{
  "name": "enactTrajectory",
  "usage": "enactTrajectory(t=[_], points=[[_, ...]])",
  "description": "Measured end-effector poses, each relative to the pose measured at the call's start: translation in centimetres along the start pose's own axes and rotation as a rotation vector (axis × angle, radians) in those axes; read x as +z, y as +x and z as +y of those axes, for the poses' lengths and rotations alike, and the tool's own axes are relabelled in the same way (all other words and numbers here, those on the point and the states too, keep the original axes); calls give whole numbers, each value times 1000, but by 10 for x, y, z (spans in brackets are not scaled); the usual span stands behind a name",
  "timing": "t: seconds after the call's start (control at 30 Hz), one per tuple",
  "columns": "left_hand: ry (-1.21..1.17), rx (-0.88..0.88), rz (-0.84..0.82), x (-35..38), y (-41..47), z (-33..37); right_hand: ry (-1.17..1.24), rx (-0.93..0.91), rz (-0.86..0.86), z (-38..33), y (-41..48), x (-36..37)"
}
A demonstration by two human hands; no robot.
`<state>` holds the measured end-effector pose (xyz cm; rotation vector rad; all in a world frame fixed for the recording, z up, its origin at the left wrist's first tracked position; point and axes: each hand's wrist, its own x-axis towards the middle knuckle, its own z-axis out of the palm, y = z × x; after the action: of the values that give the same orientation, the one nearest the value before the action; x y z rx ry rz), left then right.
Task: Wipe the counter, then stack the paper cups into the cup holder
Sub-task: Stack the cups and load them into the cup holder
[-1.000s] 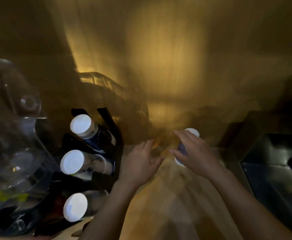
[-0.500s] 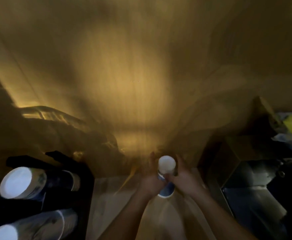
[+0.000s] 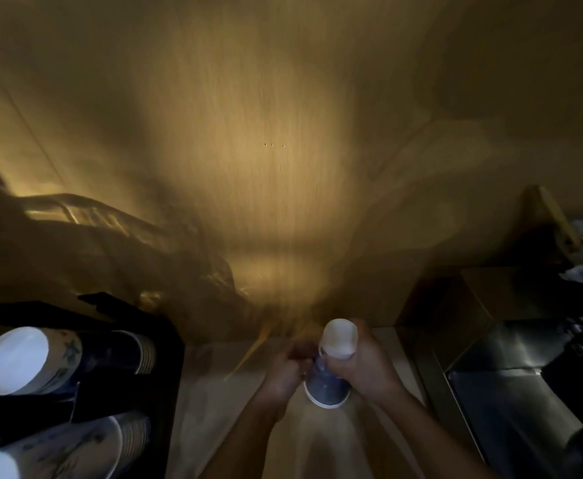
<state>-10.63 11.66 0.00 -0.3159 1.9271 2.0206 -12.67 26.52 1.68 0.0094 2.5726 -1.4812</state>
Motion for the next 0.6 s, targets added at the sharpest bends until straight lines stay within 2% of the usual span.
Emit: enactTrajectory(t=[0.07,0.13,0.2,0.6], points=[[-50,-169,91,-4,-5,-9,27,-28,-6,-3,-5,0],[-101,-334,89,-6,-10,-17,53,-71,-19,-11,-10,-1],[-148,-399,78,-9,-16,-18,66,-117,-27,-20,-15,-3],[-405,-242,220,-39,-76,35,67,-427,1,-98,-57,-10]])
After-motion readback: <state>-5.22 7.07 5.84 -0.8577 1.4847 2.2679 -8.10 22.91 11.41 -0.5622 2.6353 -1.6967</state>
